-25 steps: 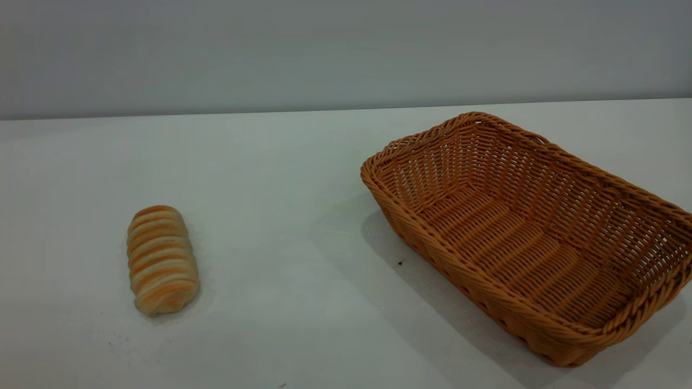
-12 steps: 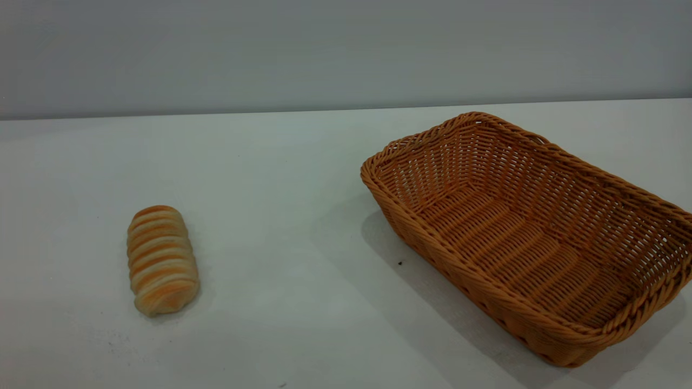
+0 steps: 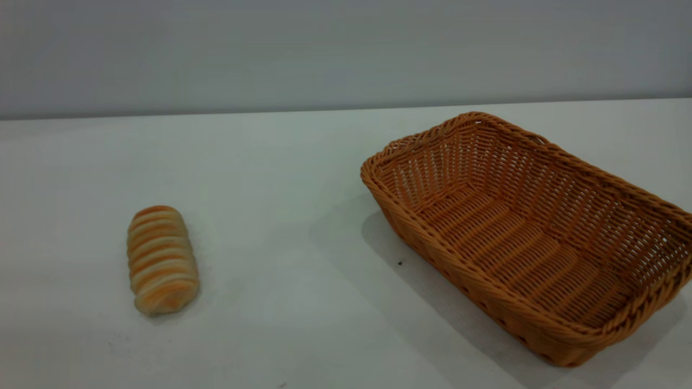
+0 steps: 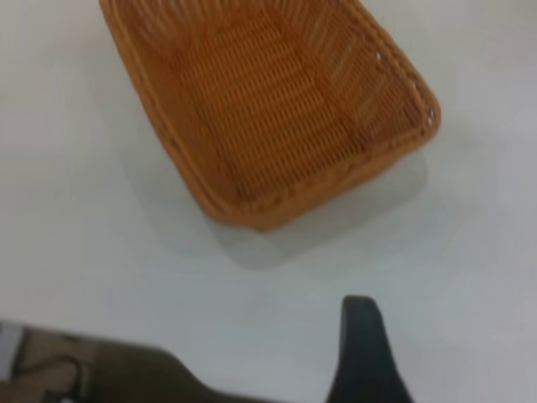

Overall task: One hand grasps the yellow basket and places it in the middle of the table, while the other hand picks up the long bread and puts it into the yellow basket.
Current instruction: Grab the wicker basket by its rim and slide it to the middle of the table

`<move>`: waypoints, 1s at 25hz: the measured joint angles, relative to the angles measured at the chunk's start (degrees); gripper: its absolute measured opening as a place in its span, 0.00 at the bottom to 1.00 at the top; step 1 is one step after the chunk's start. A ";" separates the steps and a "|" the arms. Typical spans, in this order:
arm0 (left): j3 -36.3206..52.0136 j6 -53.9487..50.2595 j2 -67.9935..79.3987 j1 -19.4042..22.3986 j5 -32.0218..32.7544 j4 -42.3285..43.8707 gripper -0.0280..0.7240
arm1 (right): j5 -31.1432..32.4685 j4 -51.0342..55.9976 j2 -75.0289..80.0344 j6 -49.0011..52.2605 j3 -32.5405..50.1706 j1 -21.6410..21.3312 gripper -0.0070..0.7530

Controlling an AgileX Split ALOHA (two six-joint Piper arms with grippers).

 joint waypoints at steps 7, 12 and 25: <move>-0.24 -3.12 22.34 -0.05 -15.87 -2.17 0.76 | -14.86 0.78 19.67 5.45 0.00 0.00 0.67; -0.24 -3.24 35.68 -0.05 -25.17 -2.17 0.76 | -20.54 3.69 38.73 7.59 -1.73 0.00 0.67; -0.24 -3.24 42.09 -0.05 -27.70 -6.50 0.76 | -30.07 7.24 67.98 13.07 -8.38 0.00 0.67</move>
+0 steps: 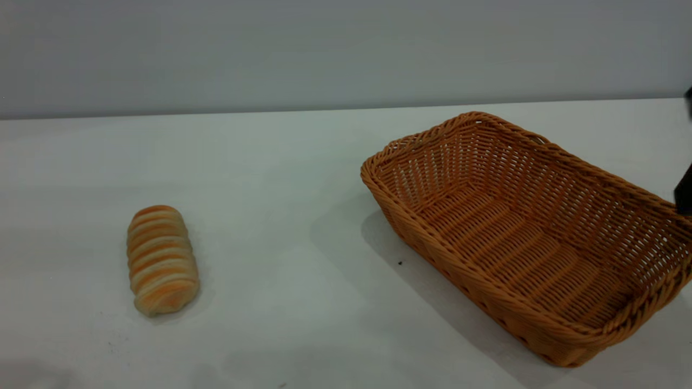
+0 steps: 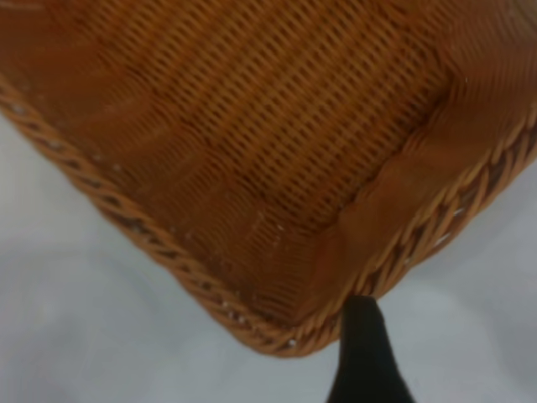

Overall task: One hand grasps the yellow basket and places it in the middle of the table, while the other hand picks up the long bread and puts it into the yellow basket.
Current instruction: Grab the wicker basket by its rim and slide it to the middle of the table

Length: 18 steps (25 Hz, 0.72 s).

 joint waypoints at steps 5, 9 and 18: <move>0.00 0.64 -0.34 0.00 0.45 -0.82 0.76 | -3.49 0.23 5.57 2.80 -0.04 0.00 0.67; 0.00 1.73 -0.34 0.00 0.54 -2.43 0.76 | -5.22 0.28 9.89 3.12 -0.11 0.00 0.67; 0.00 5.93 -0.34 0.00 0.53 -6.19 0.76 | -12.02 3.21 18.27 3.27 -0.21 0.00 0.67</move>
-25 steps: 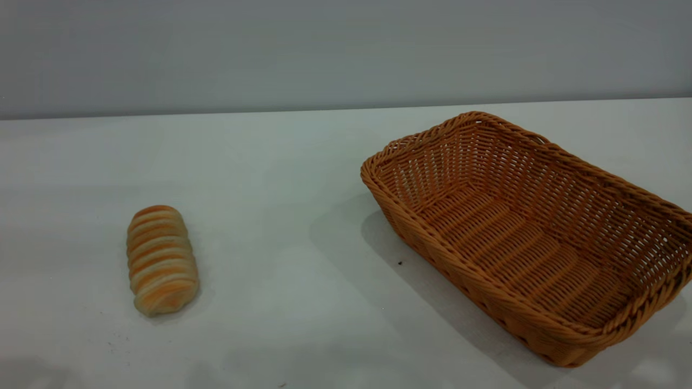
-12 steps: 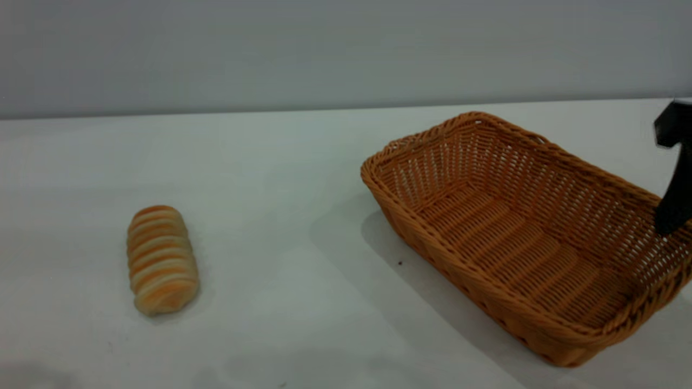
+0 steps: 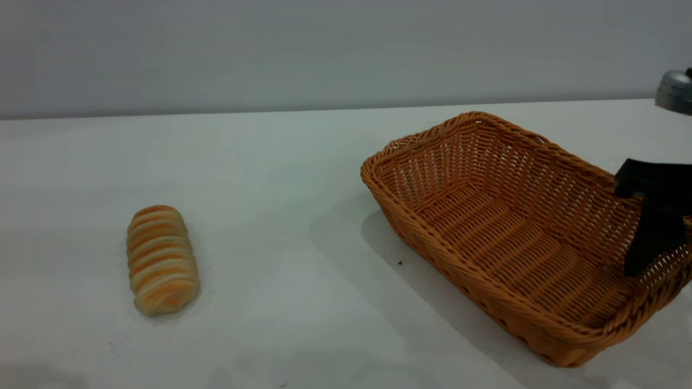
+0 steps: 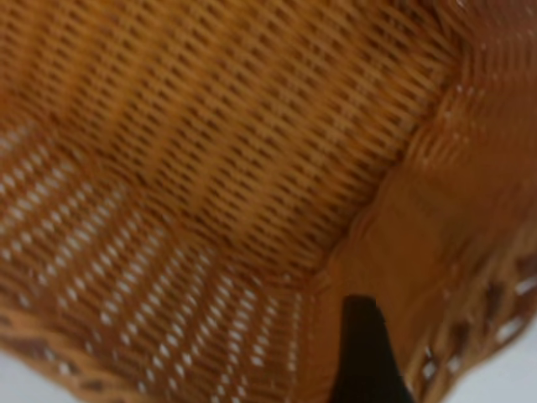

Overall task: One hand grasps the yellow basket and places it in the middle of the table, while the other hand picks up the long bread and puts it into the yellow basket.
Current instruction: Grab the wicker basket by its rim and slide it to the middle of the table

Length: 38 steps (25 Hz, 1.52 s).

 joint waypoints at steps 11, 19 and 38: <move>0.00 2.19 0.00 0.00 -0.17 -1.23 0.76 | -7.03 1.67 9.54 0.07 -0.36 0.00 0.64; 0.00 2.19 0.00 0.00 -0.19 -1.23 0.76 | -9.48 2.59 12.08 -3.63 -1.45 0.00 0.14; 0.00 2.20 0.00 0.00 -0.13 -1.30 0.76 | 3.54 20.63 13.34 -27.56 -17.73 6.08 0.07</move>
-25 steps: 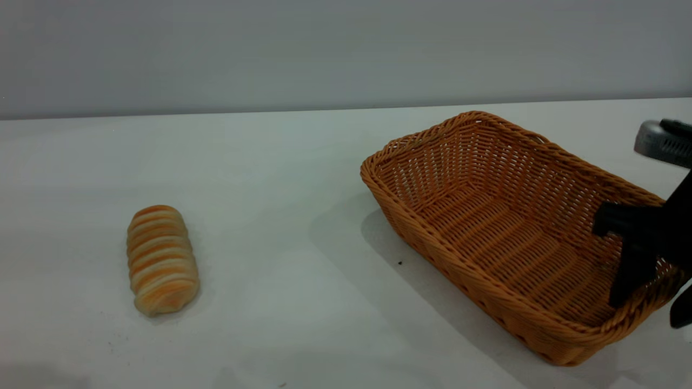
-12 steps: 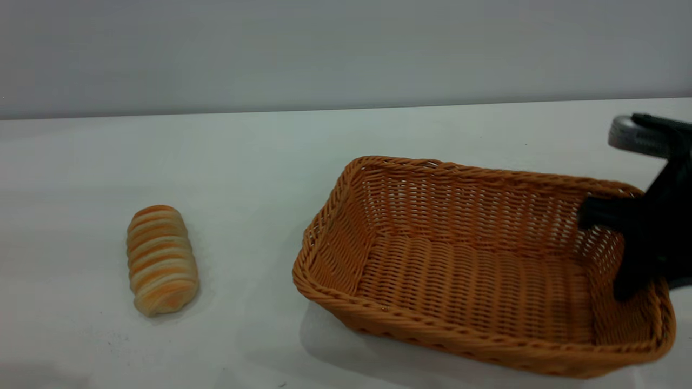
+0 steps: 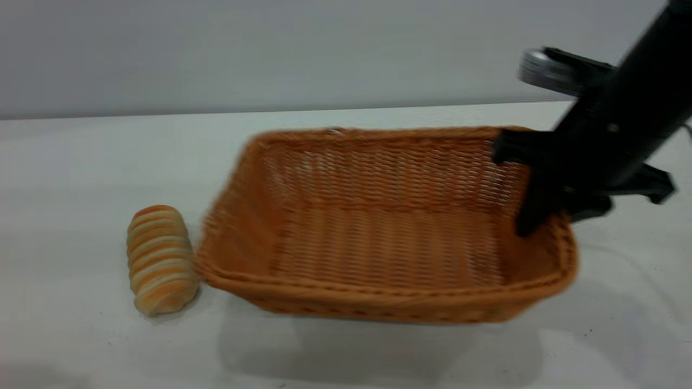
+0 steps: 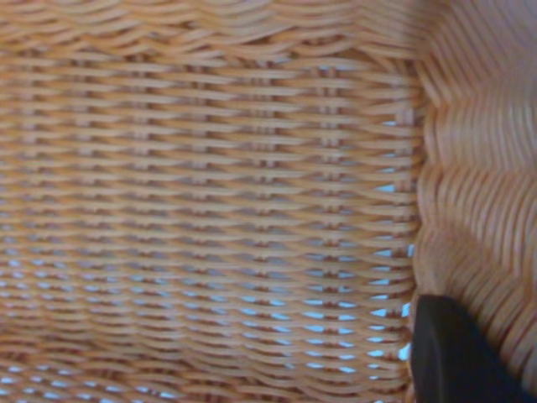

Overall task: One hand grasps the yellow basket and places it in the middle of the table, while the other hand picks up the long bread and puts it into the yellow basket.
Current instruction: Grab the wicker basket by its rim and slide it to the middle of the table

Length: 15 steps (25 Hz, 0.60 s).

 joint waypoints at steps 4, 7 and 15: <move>0.00 0.00 0.00 0.00 0.19 0.00 0.76 | 0.02 3.36 2.65 -3.38 -2.20 1.63 0.07; 0.00 0.00 0.00 0.00 0.25 0.00 0.76 | 0.01 4.32 4.35 -5.55 -2.69 2.37 0.10; 0.00 0.00 0.00 0.00 -1.10 -0.12 0.76 | -0.58 5.51 4.87 -12.17 -2.90 2.48 0.57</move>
